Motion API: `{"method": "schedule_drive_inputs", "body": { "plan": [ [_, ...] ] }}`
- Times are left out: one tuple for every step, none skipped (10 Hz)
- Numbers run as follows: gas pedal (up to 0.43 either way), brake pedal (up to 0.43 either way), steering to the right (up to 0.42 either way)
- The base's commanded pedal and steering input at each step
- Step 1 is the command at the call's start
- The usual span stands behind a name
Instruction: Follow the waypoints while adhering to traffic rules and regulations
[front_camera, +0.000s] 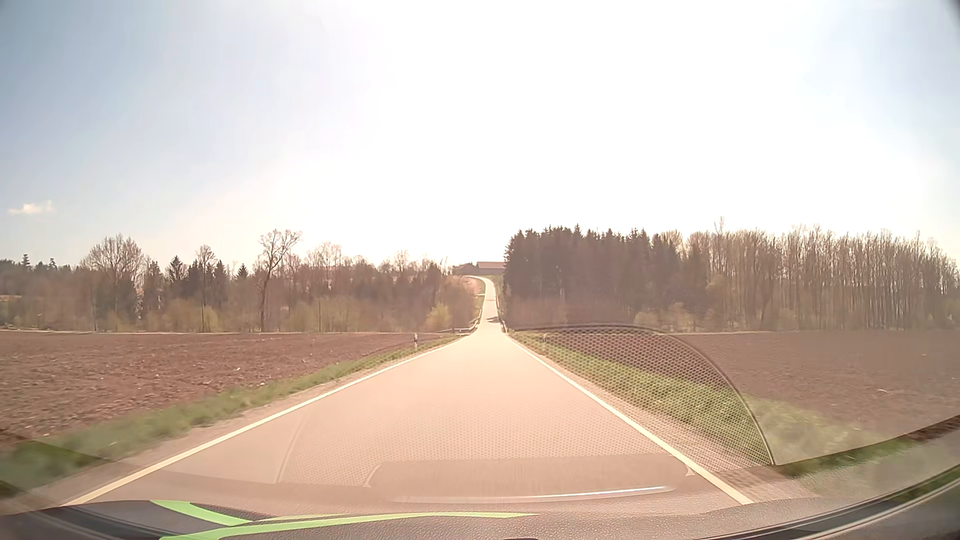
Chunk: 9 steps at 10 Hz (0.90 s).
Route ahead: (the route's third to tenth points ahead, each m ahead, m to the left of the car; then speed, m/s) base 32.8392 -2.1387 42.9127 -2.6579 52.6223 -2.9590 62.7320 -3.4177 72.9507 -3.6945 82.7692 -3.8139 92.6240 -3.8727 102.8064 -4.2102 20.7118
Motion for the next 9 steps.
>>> {"method": "schedule_drive_inputs", "body": {
  "plan": [
    [0.157,0.000,0.018],
    [0.157,0.000,0.016],
    [0.157,0.000,0.013],
    [0.150,0.000,0.008],
    [0.150,0.000,0.003],
    [0.150,0.000,-0.001],
    [0.138,0.000,-0.004],
    [0.138,0.000,-0.003],
    [0.118,0.000,-0.003]
  ]
}}
